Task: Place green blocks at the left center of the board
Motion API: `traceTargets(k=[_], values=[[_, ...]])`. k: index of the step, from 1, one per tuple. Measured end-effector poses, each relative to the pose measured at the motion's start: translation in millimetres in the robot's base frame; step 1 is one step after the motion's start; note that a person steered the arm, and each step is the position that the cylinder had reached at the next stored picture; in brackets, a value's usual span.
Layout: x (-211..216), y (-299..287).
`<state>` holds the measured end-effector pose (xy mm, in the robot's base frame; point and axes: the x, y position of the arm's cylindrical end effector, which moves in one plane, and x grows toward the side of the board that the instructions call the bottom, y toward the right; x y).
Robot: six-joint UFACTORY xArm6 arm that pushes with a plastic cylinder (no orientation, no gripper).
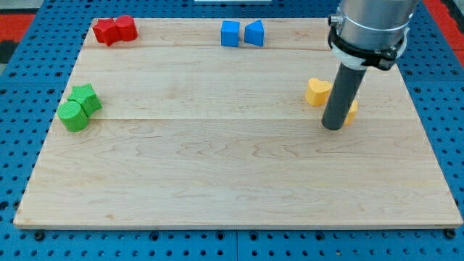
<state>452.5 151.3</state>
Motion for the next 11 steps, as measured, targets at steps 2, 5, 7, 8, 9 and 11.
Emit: traceTargets(k=[2, 5, 7, 8, 9, 11], values=[[-0.9, 28.9], [22.7, 47.8], [85.5, -141.9], [86.8, -267.3], [70.0, -333.6], [42.1, -405.5]])
